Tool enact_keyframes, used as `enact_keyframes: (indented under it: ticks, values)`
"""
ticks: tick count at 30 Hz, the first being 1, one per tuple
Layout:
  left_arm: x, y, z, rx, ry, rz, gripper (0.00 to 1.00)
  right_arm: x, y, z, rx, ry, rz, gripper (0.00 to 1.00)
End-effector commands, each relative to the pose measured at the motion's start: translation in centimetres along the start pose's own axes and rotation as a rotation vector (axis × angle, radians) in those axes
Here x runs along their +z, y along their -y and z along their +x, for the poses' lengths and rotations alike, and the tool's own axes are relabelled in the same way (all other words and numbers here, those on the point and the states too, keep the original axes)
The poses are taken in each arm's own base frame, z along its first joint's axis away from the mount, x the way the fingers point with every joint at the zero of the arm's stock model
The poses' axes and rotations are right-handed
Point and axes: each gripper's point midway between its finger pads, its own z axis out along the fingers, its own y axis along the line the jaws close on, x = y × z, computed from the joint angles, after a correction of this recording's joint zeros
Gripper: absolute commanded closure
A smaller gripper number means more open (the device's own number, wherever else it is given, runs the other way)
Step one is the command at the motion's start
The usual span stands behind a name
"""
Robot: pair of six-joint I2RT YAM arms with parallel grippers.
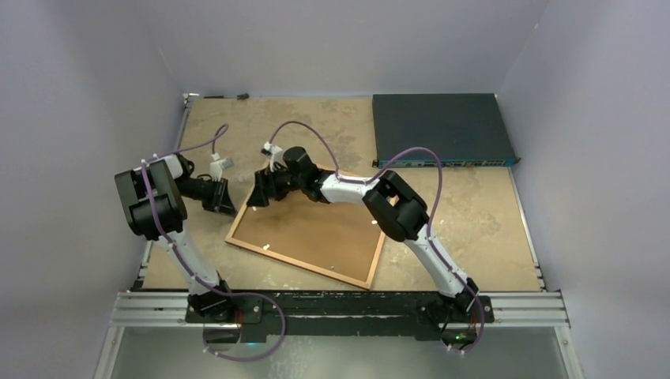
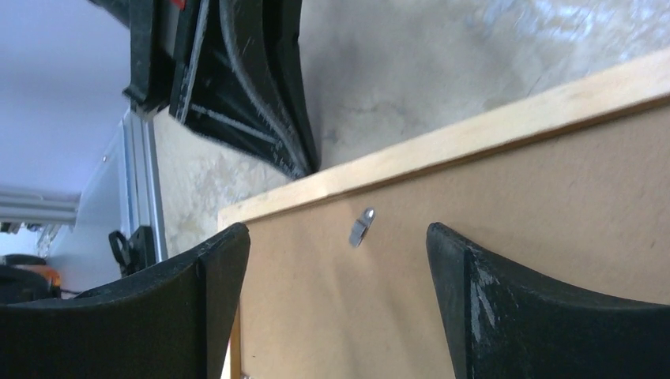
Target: Put the photo into the frame
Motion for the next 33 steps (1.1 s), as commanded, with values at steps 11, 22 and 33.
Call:
enact_keyframes:
  ticks: [11,22,33]
  values:
    - [-1.4,-0.1,-0.9,0.070,0.033,-0.066,0.77,-0.2,-3.9,2.7,-0.006,-0.048,-0.059,0.17]
    - [0.1,-0.2,-0.4,0.045,0.020,-0.010,0.67,0.4,-4.3,2.8,0.000,-0.055,-0.074,0.19]
    - [-1.1,0.7,-2.0,0.077,0.045,-0.007,0.67,1.0,-4.5,2.7,0.001,-0.069,-0.094,0.19]
